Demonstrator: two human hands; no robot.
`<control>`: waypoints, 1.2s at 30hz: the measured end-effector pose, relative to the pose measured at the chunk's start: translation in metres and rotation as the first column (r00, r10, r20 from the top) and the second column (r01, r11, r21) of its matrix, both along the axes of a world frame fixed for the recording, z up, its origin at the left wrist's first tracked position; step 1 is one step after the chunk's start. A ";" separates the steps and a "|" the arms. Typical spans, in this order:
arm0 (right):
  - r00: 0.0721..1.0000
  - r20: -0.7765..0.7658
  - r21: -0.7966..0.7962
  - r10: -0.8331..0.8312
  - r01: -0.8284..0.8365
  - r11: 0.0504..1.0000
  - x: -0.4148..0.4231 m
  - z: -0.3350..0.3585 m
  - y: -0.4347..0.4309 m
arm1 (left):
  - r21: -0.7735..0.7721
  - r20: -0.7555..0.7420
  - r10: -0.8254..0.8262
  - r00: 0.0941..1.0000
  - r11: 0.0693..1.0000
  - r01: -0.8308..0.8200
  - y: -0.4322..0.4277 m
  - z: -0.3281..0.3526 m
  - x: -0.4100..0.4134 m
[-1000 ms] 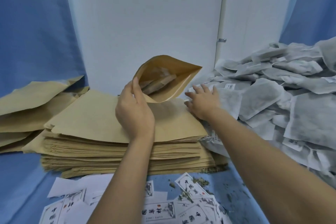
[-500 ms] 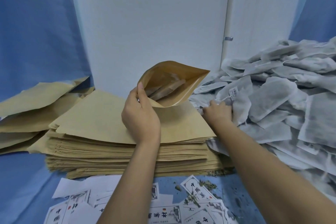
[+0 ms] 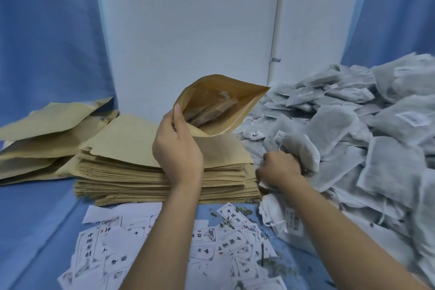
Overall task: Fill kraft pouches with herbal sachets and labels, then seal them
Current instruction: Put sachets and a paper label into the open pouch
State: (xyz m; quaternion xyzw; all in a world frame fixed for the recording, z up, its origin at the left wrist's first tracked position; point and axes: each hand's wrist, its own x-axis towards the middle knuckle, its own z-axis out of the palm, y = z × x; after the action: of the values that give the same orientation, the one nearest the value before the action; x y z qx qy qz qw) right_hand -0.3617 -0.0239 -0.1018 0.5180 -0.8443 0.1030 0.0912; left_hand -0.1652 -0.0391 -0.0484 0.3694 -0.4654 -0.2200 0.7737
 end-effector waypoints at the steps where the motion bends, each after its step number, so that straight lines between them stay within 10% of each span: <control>1: 1.000 0.027 -0.021 -0.005 0.006 1.000 0.003 0.000 0.006 | -0.001 -0.001 -0.007 1.000 1.000 0.007 0.006 0.000 0.002; 10: 0.982 0.186 -0.221 0.044 -0.002 0.975 0.031 0.002 0.047 | -0.023 0.052 -0.077 0.996 0.997 0.078 0.046 -0.015 0.015; 22: 0.547 0.613 -0.682 0.570 0.003 0.731 0.067 0.002 0.070 | -0.060 0.131 -0.081 0.988 0.994 0.089 0.071 -0.027 0.022; 28: 0.740 0.520 -0.451 0.426 -0.186 0.873 0.070 0.025 0.079 | -0.084 0.062 -0.070 0.996 0.994 0.076 0.072 -0.025 0.026; 36: 0.941 0.186 -0.685 0.282 -0.082 0.724 0.085 0.036 0.087 | -0.052 0.072 -0.074 0.995 0.996 0.078 0.075 -0.028 0.028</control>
State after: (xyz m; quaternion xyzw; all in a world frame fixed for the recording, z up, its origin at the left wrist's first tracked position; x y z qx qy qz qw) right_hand -0.2765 0.0633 -0.0661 0.5120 -0.6996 0.4781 0.1407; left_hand -0.1376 0.0360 -0.0760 0.3378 -0.5117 -0.2233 0.7577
